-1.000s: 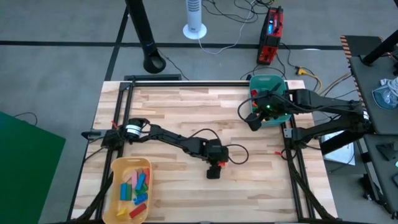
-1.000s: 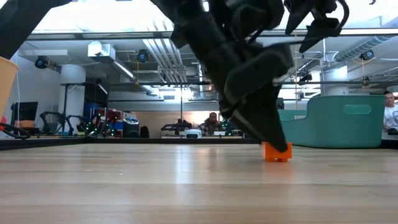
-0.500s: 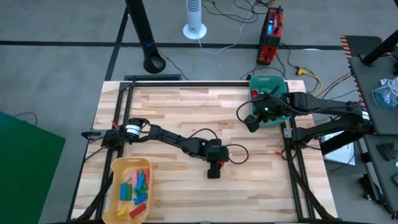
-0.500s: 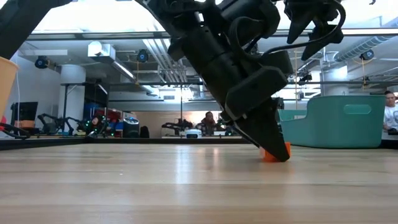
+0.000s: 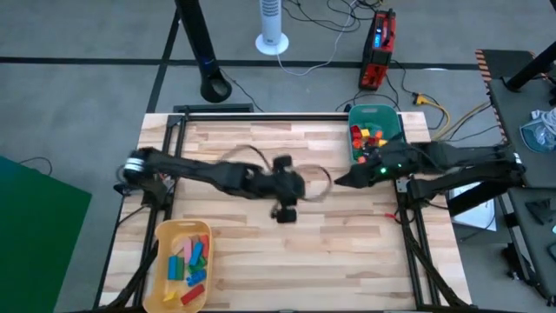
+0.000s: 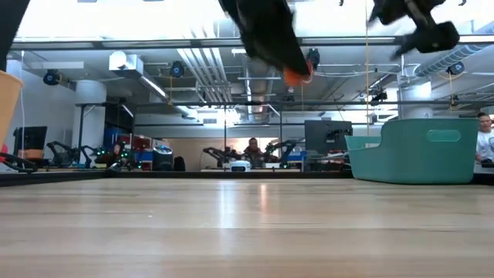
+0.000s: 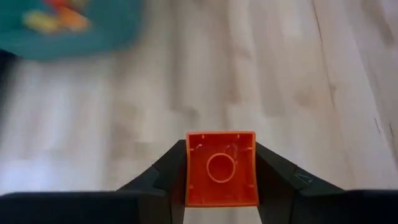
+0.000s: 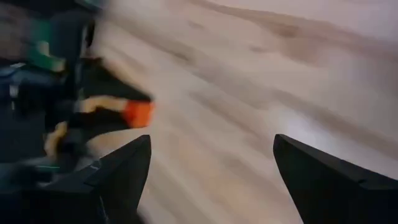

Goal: Sort blocks
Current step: Put the orange 4-stud game piece into the green bin

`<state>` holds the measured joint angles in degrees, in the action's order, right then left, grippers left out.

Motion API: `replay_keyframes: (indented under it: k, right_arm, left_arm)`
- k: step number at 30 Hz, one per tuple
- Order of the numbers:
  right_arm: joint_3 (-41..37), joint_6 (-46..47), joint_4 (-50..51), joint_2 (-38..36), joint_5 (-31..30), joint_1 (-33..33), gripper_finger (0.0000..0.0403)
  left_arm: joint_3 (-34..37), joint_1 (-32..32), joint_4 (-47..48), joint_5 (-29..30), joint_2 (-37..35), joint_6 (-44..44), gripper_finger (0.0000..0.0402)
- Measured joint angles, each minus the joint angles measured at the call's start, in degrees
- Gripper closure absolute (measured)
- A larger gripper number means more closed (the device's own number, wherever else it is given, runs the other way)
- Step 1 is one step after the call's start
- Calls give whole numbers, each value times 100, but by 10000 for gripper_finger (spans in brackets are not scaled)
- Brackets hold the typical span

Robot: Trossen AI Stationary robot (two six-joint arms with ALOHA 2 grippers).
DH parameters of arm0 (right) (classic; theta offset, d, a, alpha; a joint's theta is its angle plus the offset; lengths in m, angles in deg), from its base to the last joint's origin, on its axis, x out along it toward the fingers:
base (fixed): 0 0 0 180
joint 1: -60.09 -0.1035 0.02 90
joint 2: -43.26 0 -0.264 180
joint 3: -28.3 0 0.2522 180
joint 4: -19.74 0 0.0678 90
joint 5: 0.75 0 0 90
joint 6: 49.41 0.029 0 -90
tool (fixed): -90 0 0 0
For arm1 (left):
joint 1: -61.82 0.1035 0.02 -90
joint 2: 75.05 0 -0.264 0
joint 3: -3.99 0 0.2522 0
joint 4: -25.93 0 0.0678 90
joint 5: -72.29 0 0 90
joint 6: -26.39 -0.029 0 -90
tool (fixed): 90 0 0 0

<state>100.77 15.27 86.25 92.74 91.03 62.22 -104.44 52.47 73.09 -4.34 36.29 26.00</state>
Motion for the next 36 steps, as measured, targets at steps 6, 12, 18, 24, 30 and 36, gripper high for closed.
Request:
replay_keyframes:
  k: [6, 12, 18, 24, 30, 36]
  right_arm:
    - [-621, 731, -3587, 141, -43, -631, 61]
    - [-180, 401, -4425, 1211, 9, -546, 63]
    - [841, -316, -3446, 2005, 41, -482, 62]
    - [1492, -764, -3187, 2386, -1, -444, 69]
    - [1603, -797, -3211, 2658, 348, -404, 124]
    - [1638, -806, -3250, 2758, 532, -405, 237]
  left_arm:
    - [-22, 25, -95, 935, -1190, 22, 281]
    - [-155, 22, -79, 1121, -1368, 32, 281]
    - [-298, -30, 11, 961, -1356, 42, 281]
    - [-311, -131, -12, 952, -1365, 96, 272]
    - [-315, -178, -187, 955, -1369, 112, 258]
    - [-315, -174, -164, 1018, -1369, 224, 257]
